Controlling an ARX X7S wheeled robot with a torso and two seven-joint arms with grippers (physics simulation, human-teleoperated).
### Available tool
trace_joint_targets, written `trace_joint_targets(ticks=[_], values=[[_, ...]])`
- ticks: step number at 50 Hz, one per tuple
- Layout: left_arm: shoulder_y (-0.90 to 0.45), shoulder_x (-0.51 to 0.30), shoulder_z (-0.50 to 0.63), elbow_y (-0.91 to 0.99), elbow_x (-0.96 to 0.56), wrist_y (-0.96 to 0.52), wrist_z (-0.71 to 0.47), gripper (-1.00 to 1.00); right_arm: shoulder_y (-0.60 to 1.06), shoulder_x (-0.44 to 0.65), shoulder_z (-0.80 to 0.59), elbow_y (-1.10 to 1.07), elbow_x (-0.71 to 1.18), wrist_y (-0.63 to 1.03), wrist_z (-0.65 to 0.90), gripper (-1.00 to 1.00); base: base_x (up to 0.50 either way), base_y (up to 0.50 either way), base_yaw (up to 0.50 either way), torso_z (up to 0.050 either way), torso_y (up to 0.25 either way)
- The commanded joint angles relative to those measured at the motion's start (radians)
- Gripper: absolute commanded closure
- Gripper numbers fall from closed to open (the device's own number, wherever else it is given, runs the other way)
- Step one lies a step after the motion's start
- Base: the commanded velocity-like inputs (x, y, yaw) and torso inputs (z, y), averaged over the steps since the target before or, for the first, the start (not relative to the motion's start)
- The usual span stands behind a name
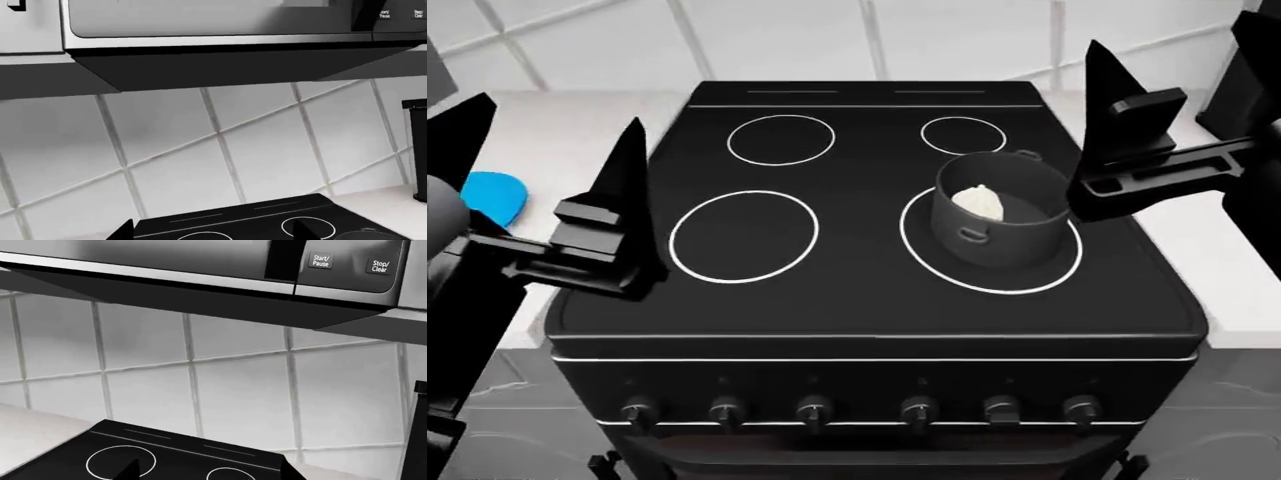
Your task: Frozen meat rests on a plate on the counter. Retrieve the meat and place it in a pot on a burner. Then turn the burner on.
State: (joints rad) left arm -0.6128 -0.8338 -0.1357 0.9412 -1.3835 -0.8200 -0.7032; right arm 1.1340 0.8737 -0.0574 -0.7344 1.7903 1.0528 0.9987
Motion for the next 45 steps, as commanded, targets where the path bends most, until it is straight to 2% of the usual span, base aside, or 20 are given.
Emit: trace_joint_targets(ticks=[1, 10, 17, 26, 34, 45], values=[[0.186, 0.014, -0.075, 0.093, 0.127, 0.056, 0.044, -1.0, -0.034, -0.009, 0.016, -0.001, -0.009, -0.027, 0.005, -1.0, 0.0, 0.0, 0.0, -0.05, 0.0], [0.328, 0.095, -0.065, 0.058, 0.268, 0.117, 0.122, -1.0, -0.056, -0.025, 0.013, -0.009, -0.013, -0.044, 0.019, -1.0, 0.0, 0.0, 0.0, -0.05, 0.0], [0.35, 0.139, -0.027, 0.04, 0.296, 0.137, 0.148, -1.0, -0.069, -0.047, 0.003, -0.026, -0.01, -0.058, 0.034, -1.0, 0.0, 0.0, 0.0, -0.05, 0.0], [0.401, 0.147, -0.036, 0.053, 0.322, 0.168, 0.164, -1.0, -0.136, -0.065, 0.022, -0.067, -0.046, -0.077, 0.019, -1.0, 0.0, 0.0, 0.0, -0.05, 0.0], [0.438, 0.146, -0.046, 0.056, 0.333, 0.19, 0.175, -1.0, -0.124, -0.066, 0.006, -0.079, -0.04, -0.074, 0.033, -1.0, 0.0, 0.49, 0.0, -0.05, 0.0], [0.461, 0.147, -0.047, 0.049, 0.345, 0.211, 0.185, -1.0, -0.134, -0.067, 0.004, -0.075, -0.034, -0.084, 0.038, -1.0, 0.0, 0.0, 0.0, -0.05, 0.0]])
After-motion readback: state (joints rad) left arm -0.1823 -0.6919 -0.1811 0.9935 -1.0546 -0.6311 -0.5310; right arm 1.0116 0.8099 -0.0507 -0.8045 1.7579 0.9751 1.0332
